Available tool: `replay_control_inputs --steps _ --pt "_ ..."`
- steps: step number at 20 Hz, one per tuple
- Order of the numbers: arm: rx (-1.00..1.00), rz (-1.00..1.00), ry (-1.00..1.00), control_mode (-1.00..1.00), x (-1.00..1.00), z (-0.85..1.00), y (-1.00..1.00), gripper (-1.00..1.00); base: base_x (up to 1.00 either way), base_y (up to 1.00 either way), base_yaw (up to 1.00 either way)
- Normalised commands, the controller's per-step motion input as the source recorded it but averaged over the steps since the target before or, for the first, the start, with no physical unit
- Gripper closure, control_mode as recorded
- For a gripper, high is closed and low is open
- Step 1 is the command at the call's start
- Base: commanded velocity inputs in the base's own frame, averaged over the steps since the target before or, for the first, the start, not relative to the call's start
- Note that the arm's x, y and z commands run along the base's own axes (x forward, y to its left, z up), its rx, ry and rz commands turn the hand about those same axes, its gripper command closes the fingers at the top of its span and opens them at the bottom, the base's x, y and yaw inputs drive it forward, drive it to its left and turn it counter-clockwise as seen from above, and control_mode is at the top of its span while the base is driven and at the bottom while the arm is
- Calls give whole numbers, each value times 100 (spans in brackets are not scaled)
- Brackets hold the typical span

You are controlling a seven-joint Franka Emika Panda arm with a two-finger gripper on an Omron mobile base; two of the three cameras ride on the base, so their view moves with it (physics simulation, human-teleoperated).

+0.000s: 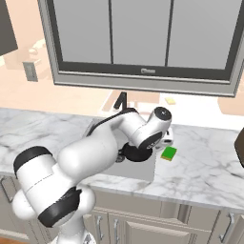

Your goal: Pick the pan and sponge and place them into the sink. Then turn on the water.

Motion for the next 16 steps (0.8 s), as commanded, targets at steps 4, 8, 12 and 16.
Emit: replay_control_inputs --steps 4,8,12,16 --pt "-1 -8 0 -100 10 -19 0 -100 0 0 0" --pt "0 -12 0 -100 11 -8 -5 -100 0 0 0" --pt "0 -14 0 -100 2 0 -13 -100 0 0 0" --pt "0 -14 0 -100 5 0 -14 -100 0 0 0"
